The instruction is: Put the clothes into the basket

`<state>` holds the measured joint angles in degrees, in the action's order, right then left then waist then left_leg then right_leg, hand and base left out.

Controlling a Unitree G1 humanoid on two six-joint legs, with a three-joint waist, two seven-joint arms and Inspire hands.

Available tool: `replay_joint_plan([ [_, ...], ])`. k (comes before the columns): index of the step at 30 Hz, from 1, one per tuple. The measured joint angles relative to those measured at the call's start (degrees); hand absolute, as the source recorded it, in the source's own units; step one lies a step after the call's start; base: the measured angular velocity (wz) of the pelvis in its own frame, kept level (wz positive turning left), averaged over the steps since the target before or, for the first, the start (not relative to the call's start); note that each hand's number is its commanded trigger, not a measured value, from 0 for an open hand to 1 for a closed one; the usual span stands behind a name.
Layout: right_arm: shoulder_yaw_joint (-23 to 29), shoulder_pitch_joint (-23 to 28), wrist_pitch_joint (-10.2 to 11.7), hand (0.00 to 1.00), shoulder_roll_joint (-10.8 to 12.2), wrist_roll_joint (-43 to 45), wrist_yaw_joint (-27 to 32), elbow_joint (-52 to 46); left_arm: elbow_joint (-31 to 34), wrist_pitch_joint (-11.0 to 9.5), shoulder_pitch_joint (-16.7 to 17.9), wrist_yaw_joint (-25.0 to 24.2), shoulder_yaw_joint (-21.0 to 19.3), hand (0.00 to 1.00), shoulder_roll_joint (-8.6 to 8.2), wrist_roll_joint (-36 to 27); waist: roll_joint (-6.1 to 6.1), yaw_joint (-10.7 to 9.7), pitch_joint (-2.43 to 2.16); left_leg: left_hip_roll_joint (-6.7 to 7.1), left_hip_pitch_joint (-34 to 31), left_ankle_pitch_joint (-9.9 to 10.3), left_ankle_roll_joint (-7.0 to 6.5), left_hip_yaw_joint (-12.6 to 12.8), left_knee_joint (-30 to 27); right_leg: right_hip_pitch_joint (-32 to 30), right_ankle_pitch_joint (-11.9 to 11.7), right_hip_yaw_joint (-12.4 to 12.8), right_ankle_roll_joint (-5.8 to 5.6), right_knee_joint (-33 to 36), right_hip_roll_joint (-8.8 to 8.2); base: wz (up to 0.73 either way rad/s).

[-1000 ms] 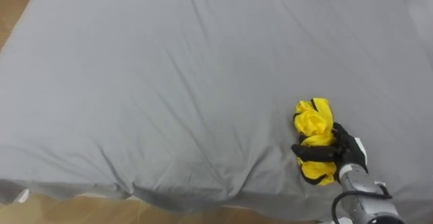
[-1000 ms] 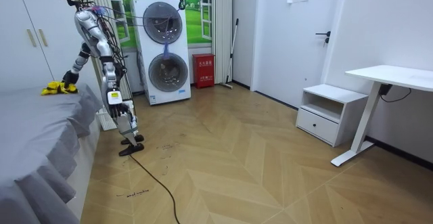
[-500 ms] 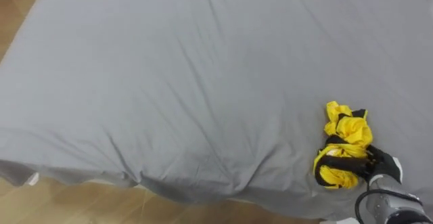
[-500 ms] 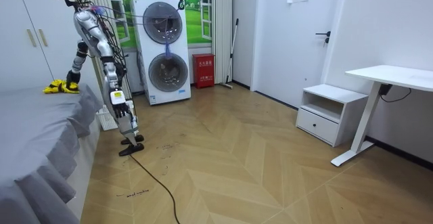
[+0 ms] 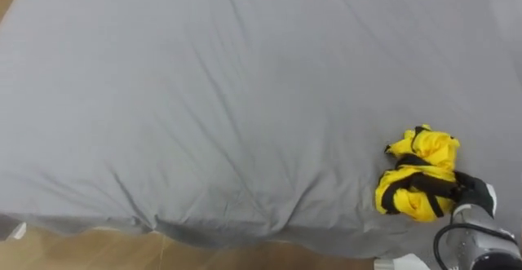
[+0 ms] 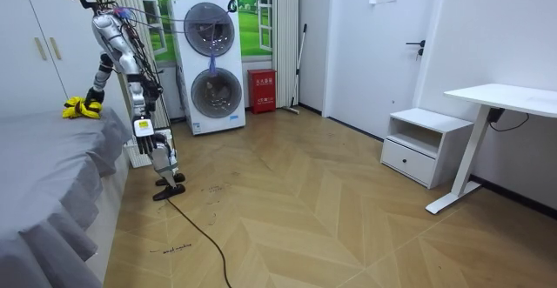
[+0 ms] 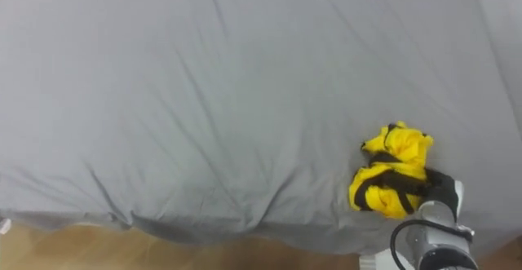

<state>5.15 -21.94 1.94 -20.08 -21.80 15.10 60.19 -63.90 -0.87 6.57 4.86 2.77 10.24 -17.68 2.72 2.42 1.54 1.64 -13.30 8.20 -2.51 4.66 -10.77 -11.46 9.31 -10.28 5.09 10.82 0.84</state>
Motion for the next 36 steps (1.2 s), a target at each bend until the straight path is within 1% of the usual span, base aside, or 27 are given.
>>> replay_joint_plan([
  [1, 0.01, 0.96, -0.04, 1.00, 0.03, 0.01, 0.10, -1.86, 0.09, -0.02, 0.03, 0.00, -0.02, 0.00, -0.02, 0.31, 0.01, 0.03, -0.01, -0.01, 0.39, 0.00, 0.00, 0.15, 0.00, 0.31, -0.01, 0.12, -0.01, -0.05, 0.01, -0.10],
  [3, 0.01, 5.19, -0.02, 1.00, 0.48, -0.52, 0.09, -10.03, 0.03, 0.01, 0.70, 0.00, -0.50, 0.00, -0.22, 0.48, 0.05, -0.07, -0.08, -0.04, 2.16, 0.00, 0.00, 1.24, 0.06, 1.88, 0.02, 1.10, -0.05, -0.28, 0.01, -0.19],
  [4, 0.01, 6.10, -0.04, 1.00, 0.50, -1.02, 0.09, -11.59, 0.04, 0.01, 0.83, 0.00, -0.59, 0.00, -0.23, 0.47, 0.08, -0.25, -0.11, -0.03, 2.70, 0.00, 0.00, 1.46, 0.06, 2.39, 0.04, 1.23, -0.09, -0.42, 0.00, -0.14],
  [5, 0.01, 8.04, -0.06, 1.00, 0.52, -2.62, 0.16, -14.23, 0.05, 0.01, 1.01, 0.00, -0.94, 0.00, -0.22, 0.46, 0.14, -0.57, -0.27, 0.01, 3.68, 0.00, 0.00, 1.60, 0.08, 3.54, 0.06, 1.42, -0.12, -0.81, -0.01, -0.10],
  [6, 0.02, 10.04, -0.09, 1.00, 0.59, -3.73, 0.34, -16.63, 0.05, 0.02, 1.12, 0.01, -1.42, 0.00, -0.22, 0.48, 0.37, -0.77, -0.70, 0.04, 4.61, 0.00, 0.00, 1.80, 0.11, 4.50, 0.06, 1.87, -0.12, -1.15, 0.00, -0.11],
  [7, 0.02, 10.94, -0.13, 1.00, 0.69, -4.16, 0.32, -17.81, 0.07, 0.01, 1.21, 0.03, -1.62, 0.00, -0.21, 0.49, 0.53, -0.92, -0.95, 0.04, 5.11, 0.00, 0.00, 1.82, 0.17, 4.91, 0.08, 2.25, -0.16, -1.15, 0.03, -0.18],
  [8, 0.03, 12.93, -0.16, 1.00, 0.84, -4.93, 0.31, -20.24, 0.14, 0.01, 1.43, 0.09, -2.02, 0.00, -0.23, 0.40, 0.76, -1.22, -1.35, 0.06, 6.37, 0.01, 0.01, 1.84, 0.41, 5.84, 0.13, 2.64, -0.22, -1.36, 0.05, -0.21],
  [10, 0.17, 15.13, -0.23, 1.00, 0.93, -5.48, 0.33, -23.41, 0.90, 0.02, 2.11, 0.20, -2.63, 0.00, -0.37, 0.41, 0.98, -1.75, -1.70, -0.01, 8.19, 0.01, 0.02, 3.24, 0.97, 7.12, 0.22, 3.47, -0.29, -1.48, 0.11, -0.24],
  [12, 1.93, 18.49, -0.26, 1.00, 2.14, -5.39, 0.43, -28.77, 2.49, 0.01, 3.73, 0.93, -2.69, 0.00, -0.44, 0.63, 1.12, -3.56, -1.93, -0.01, 10.16, 0.03, 0.02, 4.06, 1.45, 8.84, 0.22, 4.33, -0.30, -2.08, 0.20, -0.19],
  [13, 2.36, 19.10, -0.26, 1.00, 2.46, -5.39, 0.44, -29.84, 2.71, 0.02, 3.83, 1.10, -2.67, 0.00, -0.46, 0.96, 1.14, -3.94, -1.93, -0.02, 10.62, 0.03, 0.02, 4.39, 1.48, 9.18, 0.23, 4.69, -0.32, -2.10, 0.20, -0.28],
  [14, 3.01, 20.14, -0.35, 1.00, 2.89, -5.39, 0.51, -31.79, 3.37, 0.07, 4.24, 1.23, -2.66, 0.00, -0.62, 1.01, 1.13, -4.43, -1.94, -0.04, 11.53, 0.04, 0.02, 4.82, 1.52, 9.67, 0.24, 5.65, -0.33, -2.09, 0.24, -0.36],
  [16, 3.66, 22.49, -0.62, 1.00, 2.90, -5.42, 0.72, -35.91, 3.42, 0.19, 4.34, 1.23, -2.64, 0.00, -0.69, 1.43, 1.00, -5.57, -1.96, -0.01, 12.39, 0.06, 0.02, 5.27, 1.59, 10.23, 0.31, 6.66, -0.46, -2.07, 0.27, -0.34],
  [18, 4.95, 24.61, -0.85, 1.00, 2.91, -5.48, 1.29, -40.66, 3.44, 0.70, 4.06, 1.22, -2.71, 0.00, -0.67, 2.28, 0.89, -6.27, -1.90, -0.17, 13.61, 0.06, 0.03, 7.37, 1.70, 10.65, 0.31, 8.56, -0.49, -1.94, 0.40, -0.42],
  [20, 5.49, 24.81, -0.85, 1.00, 2.91, -5.45, 2.18, -42.66, 3.44, 1.13, 3.90, 1.22, -2.71, 0.00, -0.69, 2.76, 0.74, -7.38, -1.83, -0.21, 14.44, 0.13, 0.09, 8.21, 1.75, 11.08, 0.30, 9.47, -0.51, -1.87, 0.44, -0.36],
  [21, 6.20, 24.82, -0.84, 1.00, 2.91, -5.41, 2.78, -43.21, 3.44, 1.29, 3.63, 1.22, -2.69, 0.00, -0.77, 3.53, 0.61, -7.80, -1.70, -0.40, 15.35, 0.36, 0.39, 9.14, 1.99, 11.46, 0.27, 10.55, -0.55, -1.84, 0.69, -0.39],
  [22, 6.55, 24.82, -0.84, 1.00, 2.90, -5.44, 2.95, -43.23, 3.44, 1.31, 3.59, 1.22, -2.66, 0.00, -0.79, 3.90, 0.52, -8.04, -1.66, -0.56, 15.74, 0.57, 0.49, 9.55, 2.11, 11.64, 0.26, 11.13, -0.56, -1.84, 0.89, -0.47],
  [23, 7.20, 24.86, -0.84, 1.00, 2.92, -5.51, 3.14, -43.24, 3.44, 1.31, 3.47, 1.22, -2.66, 0.00, -0.78, 4.51, 0.19, -8.24, -1.63, -1.00, 16.29, 1.36, 0.52, 10.41, 2.13, 11.75, 0.25, 11.92, -0.57, -1.75, 1.43, -0.41],
  [26, 7.56, 25.71, -0.84, 1.00, 2.94, -5.63, 3.62, -43.23, 3.55, 1.38, 2.48, 1.22, -2.61, 0.00, -0.84, 4.57, 0.34, -8.82, -1.47, -1.38, 17.16, 1.61, 0.57, 13.90, 2.34, 11.39, 0.25, 14.30, -0.57, -1.15, 1.89, -0.45],
  [28, 7.74, 26.99, -0.85, 1.00, 2.99, -5.62, 3.44, -43.22, 3.56, 1.84, 2.11, 1.20, -2.62, 0.00, -0.91, 4.68, 0.22, -9.51, -1.46, -1.72, 17.51, 2.16, 0.96, 14.97, 2.33, 11.31, 0.23, 15.32, -0.54, -1.09, 2.30, -0.37],
  [29, 7.76, 27.94, -0.91, 1.00, 3.11, -5.56, 3.09, -43.19, 3.55, 2.18, 2.05, 1.20, -2.62, 0.00, -0.89, 4.81, 0.18, -10.06, -1.44, -1.94, 17.84, 2.50, 0.99, 15.96, 2.34, 11.31, 0.22, 16.23, -0.53, -0.97, 2.63, -0.42],
  [30, 7.76, 28.62, -1.27, 1.00, 3.23, -5.46, 2.80, -43.17, 3.27, 3.04, 2.07, 1.20, -2.60, 0.00, -0.91, 4.83, 0.17, -10.15, -1.44, -2.04, 18.21, 2.54, 1.01, 16.76, 2.33, 11.28, 0.17, 17.58, -0.47, -0.94, 2.88, -0.51],
  [31, 7.78, 28.87, -1.44, 1.00, 3.26, -5.45, 2.68, -43.11, 3.18, 3.48, 2.13, 1.19, -2.61, 0.00, -0.91, 4.89, 0.13, -10.18, -1.42, -2.11, 18.42, 2.55, 1.01, 17.20, 2.33, 11.26, 0.06, 18.25, -0.47, -0.94, 3.00, -0.61],
  [33, 8.06, 29.48, -1.84, 1.00, 3.32, -5.82, 2.14, -42.43, 2.43, 4.26, 2.57, 1.18, -2.47, 0.00, -0.87, 4.79, -0.29, -11.14, -1.24, -2.28, 18.63, 2.60, 1.08, 19.06, 2.33, 11.05, -0.27, 20.22, -0.47, -0.97, 3.33, -0.47],
  [34, 8.09, 29.62, -1.84, 1.00, 3.33, -6.13, 2.01, -42.00, 1.98, 4.29, 2.58, 1.18, -2.38, 0.00, -0.87, 4.77, -0.41, -11.53, -1.20, -2.29, 18.62, 2.61, 1.09, 19.21, 2.33, 11.05, -0.33, 20.45, -0.49, -1.01, 3.35, -0.30],
  [35, 8.09, 29.80, -1.85, 1.00, 3.36, -6.35, 1.67, -40.51, 1.58, 4.60, 2.58, 1.18, -2.08, 0.00, -0.82, 4.69, -0.61, -11.94, -1.18, -2.33, 18.58, 2.64, 1.14, 20.05, 2.33, 10.79, -0.34, 21.08, -0.49, -0.98, 3.42, -0.25],
  [36, 8.09, 30.05, -2.17, 1.00, 3.49, -6.79, 1.44, -39.07, 1.50, 5.01, 2.59, 1.18, -1.88, 0.00, -0.80, 4.62, -0.89, -12.44, -1.31, -2.37, 18.07, 2.69, 1.21, 20.55, 2.28, 10.16, -0.35, 21.34, -0.48, -0.83, 3.50, -0.21],
])
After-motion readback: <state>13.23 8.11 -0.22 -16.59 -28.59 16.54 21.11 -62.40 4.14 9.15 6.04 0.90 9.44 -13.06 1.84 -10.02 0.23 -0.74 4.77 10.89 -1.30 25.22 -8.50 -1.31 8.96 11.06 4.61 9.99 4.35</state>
